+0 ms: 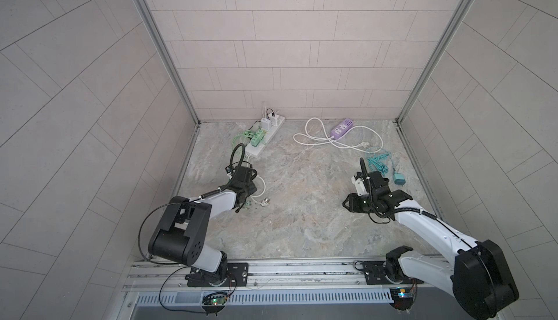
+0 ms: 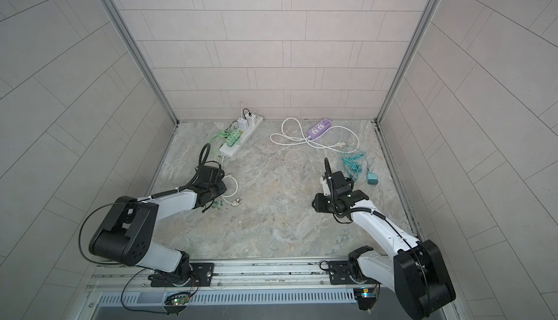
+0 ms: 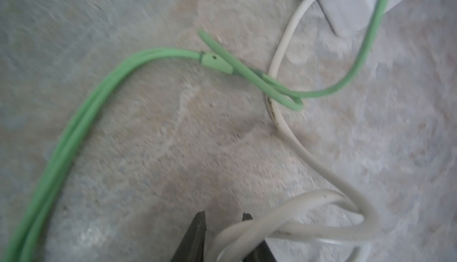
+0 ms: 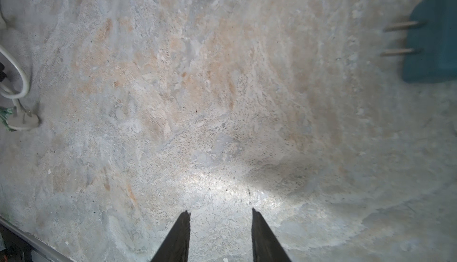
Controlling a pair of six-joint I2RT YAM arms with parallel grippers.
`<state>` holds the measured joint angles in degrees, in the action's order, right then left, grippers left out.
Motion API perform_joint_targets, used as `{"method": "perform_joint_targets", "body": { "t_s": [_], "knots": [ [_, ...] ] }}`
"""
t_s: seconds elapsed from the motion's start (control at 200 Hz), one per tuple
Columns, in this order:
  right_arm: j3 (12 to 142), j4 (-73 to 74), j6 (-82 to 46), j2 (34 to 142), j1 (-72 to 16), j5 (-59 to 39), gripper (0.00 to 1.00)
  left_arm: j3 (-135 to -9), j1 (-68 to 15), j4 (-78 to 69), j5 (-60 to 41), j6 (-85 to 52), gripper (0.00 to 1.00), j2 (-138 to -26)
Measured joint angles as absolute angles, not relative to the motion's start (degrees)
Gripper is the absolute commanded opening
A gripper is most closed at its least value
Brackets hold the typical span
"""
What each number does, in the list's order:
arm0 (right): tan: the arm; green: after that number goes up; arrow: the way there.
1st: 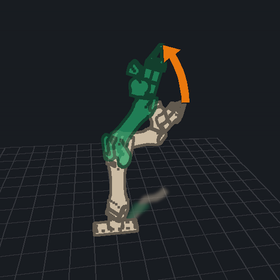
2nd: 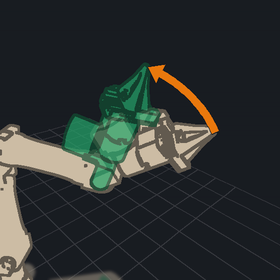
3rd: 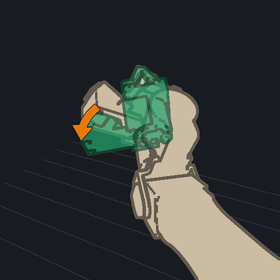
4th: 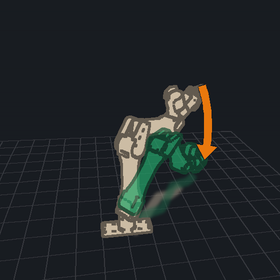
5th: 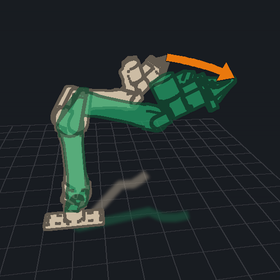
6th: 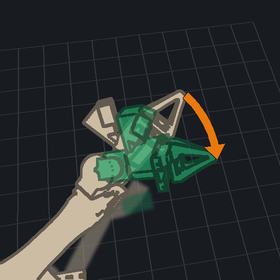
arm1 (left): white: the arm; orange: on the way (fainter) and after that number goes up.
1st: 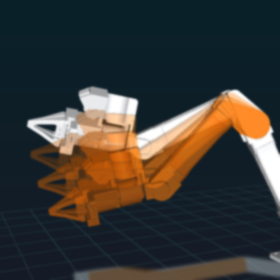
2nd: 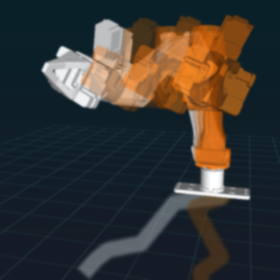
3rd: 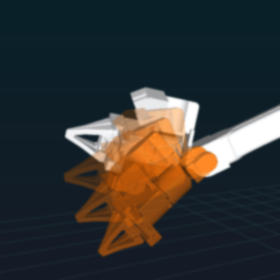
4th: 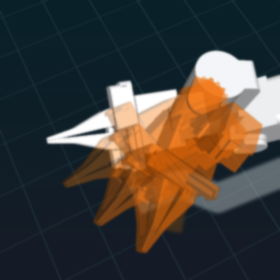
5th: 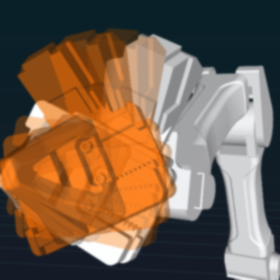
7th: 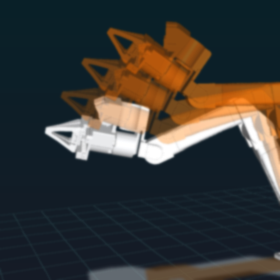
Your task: Insert the plug
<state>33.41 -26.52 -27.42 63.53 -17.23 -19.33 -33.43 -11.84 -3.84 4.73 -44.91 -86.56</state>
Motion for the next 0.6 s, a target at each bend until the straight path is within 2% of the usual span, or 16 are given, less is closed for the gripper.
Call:
{"method": "perform_joint_targets", "body": {
  "t_s": [0.085,0.25,0.445,0.6],
  "knots": [
    [33.34,-26.46,-27.42,63.26,-17.23,-19.44,0.4,-33.34,-8.27,-6.55,3.53,-45.43,0.27,-87.46],
    [33.01,-25.71,-27.42,61.98,-17.23,-20.05,0.4,-32.93,-3.88,-9.26,4.01,-47.79,0.46,-87.77],
    [31.59,-24.75,-27.4,60.23,-17.23,-20.56,0.4,-31.16,-1.85,-14.96,7.81,-52.31,0.48,-88.51],
    [30.81,-24.6,-27.03,57.98,-17.21,-20.58,0.4,-32.53,2.33,-21.02,6.13,-54.65,0.58,-92.38]
  ]
}}
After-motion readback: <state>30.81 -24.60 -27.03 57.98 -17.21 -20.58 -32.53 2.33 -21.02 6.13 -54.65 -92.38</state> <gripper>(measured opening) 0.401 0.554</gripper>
